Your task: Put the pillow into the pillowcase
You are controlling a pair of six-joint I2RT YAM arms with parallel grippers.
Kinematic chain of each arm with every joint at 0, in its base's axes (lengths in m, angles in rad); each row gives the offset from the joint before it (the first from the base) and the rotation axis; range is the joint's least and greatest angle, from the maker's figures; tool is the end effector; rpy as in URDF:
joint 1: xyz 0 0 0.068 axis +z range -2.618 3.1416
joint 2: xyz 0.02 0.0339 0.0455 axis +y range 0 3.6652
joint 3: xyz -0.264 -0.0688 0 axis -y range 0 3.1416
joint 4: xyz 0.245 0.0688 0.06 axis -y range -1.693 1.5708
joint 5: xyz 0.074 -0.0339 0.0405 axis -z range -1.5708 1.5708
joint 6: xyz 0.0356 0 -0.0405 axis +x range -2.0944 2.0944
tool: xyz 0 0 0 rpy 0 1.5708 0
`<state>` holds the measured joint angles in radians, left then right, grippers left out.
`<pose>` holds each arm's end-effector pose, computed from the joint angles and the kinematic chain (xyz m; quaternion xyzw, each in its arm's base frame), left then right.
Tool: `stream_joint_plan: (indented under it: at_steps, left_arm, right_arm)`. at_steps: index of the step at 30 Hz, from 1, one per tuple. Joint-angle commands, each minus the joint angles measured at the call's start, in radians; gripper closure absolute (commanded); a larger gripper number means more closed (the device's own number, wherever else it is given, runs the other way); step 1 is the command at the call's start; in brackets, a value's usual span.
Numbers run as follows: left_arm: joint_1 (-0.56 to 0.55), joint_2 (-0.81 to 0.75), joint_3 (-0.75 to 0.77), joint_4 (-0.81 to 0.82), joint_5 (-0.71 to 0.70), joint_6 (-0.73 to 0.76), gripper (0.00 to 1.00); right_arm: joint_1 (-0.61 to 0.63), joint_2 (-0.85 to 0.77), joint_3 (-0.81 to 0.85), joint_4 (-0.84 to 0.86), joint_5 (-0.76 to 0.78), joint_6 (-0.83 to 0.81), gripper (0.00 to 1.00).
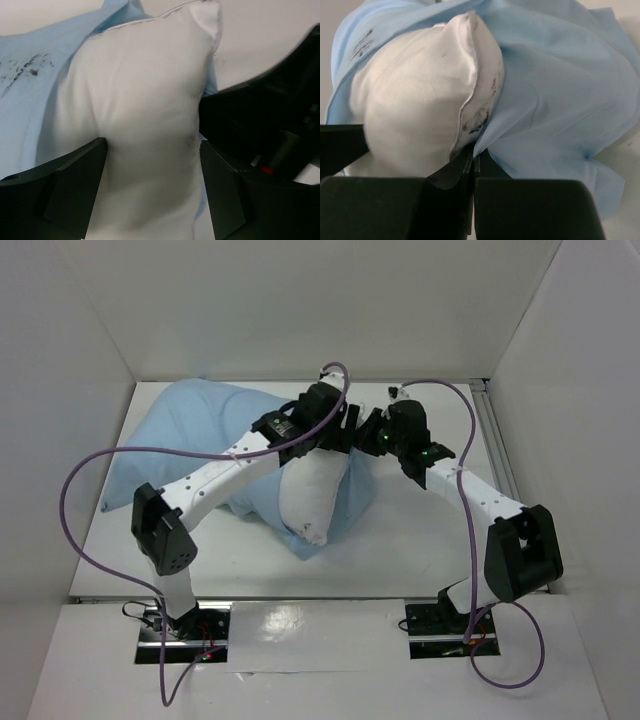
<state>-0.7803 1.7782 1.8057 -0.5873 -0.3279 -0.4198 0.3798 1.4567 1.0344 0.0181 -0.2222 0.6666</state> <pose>0.2987 -0.2795 0.3814 0.0770 0.8634 -0.1519 0.4749 0.3110 0.1326 0.2873 0.0581 0.8297 0.3537 0.4279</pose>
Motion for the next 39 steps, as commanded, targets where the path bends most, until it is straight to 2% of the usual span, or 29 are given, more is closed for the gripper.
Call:
stream_joint_plan:
  at_steps: [1,2,3,4,5,10,14,16,20,25,31,39]
  left_arm:
    - [-0.008,0.061,-0.022,0.069,-0.094,0.027,0.14]
    - [-0.008,0.061,-0.040,0.079,-0.082,0.027,0.21]
    - [-0.008,0.073,-0.051,0.080,-0.082,0.027,0.33]
    - [-0.008,0.087,-0.061,0.080,-0.082,0.018,0.90]
    - [0.001,0.087,-0.062,0.055,-0.097,-0.009,1.00]
    - [0.012,0.092,-0.132,0.029,-0.041,0.041,1.00]
    - [0.049,0.066,-0.209,-0.057,0.241,0.113,1.00]
    - [0.049,0.066,-0.273,-0.106,0.277,0.160,1.00]
    - [0.049,0.043,-0.380,-0.097,0.338,0.210,1.00]
    - [0.049,0.067,-0.391,-0.134,0.380,0.246,1.00]
    - [0.049,0.150,-0.382,-0.171,0.360,0.259,1.00]
    - [0.081,0.231,-0.373,-0.171,0.360,0.240,1.00]
  right_arm:
    - [0.005,-0.045,0.046,0.036,-0.026,0.007,1.00]
    - [0.005,-0.055,0.035,0.046,-0.040,0.007,1.00]
    - [0.005,-0.055,0.035,0.046,-0.054,0.017,1.00]
    - [-0.005,-0.055,0.026,0.058,-0.054,0.018,1.00]
    - [-0.015,-0.055,0.026,0.059,-0.066,0.027,1.00]
    - [-0.062,-0.076,0.013,0.059,-0.086,0.050,1.00]
    - [-0.120,-0.076,0.013,0.111,-0.108,0.088,1.00]
    - [-0.148,-0.064,0.039,0.135,-0.108,0.099,1.00]
    - [-0.200,-0.016,0.072,0.202,-0.141,0.139,1.00]
    - [-0.245,-0.006,0.081,0.318,-0.120,0.231,1.00]
    - [-0.256,-0.070,0.101,0.471,-0.088,0.260,1.00]
    - [-0.256,-0.231,0.058,0.562,-0.192,0.260,1.00]
